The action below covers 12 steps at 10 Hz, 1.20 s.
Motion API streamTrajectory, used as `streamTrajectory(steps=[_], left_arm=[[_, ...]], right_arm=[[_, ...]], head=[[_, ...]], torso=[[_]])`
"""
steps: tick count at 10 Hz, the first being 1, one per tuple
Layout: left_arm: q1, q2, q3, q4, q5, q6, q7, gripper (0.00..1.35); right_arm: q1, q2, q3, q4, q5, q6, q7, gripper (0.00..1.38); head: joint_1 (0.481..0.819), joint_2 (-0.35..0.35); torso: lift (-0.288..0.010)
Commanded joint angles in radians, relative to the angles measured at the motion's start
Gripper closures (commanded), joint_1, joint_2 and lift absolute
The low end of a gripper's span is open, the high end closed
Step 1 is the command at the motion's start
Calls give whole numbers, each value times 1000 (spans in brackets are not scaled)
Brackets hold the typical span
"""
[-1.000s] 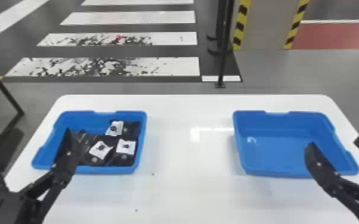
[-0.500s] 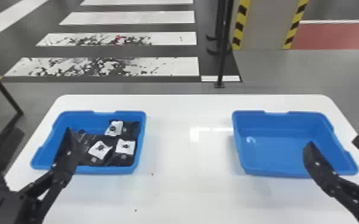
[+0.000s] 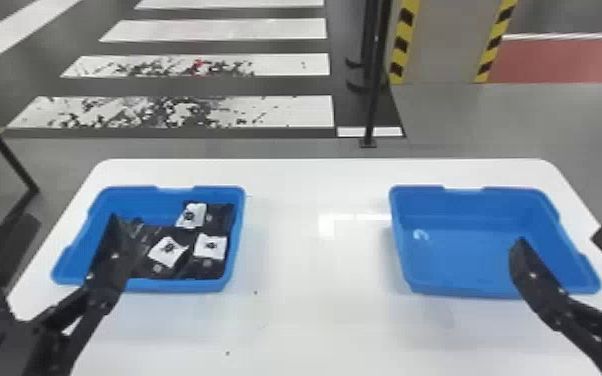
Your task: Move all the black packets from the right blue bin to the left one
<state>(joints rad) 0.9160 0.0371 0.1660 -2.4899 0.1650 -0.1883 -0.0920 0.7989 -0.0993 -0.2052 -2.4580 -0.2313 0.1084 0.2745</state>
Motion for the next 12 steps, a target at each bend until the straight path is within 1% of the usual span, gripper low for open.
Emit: streamTrajectory(steps=[1, 5, 8, 12], left_arm=[[2, 0, 2, 0, 0, -8, 0, 266], [4, 0, 2, 0, 14, -13, 0, 266], [2, 7, -6, 0, 22, -11, -3, 266], [2, 7, -6, 0, 26, -11, -3, 266]], right_arm=[[4, 1, 0, -3, -2, 0, -1, 179], [11, 6, -6, -5, -4, -3, -5, 179], [16, 9, -10, -7, -4, -8, -6, 179], [16, 10, -10, -7, -4, -13, -8, 180]], head=[[695, 45], [695, 47], [695, 38], [695, 32]], torso=[[-140], [-140], [-140], [-140]])
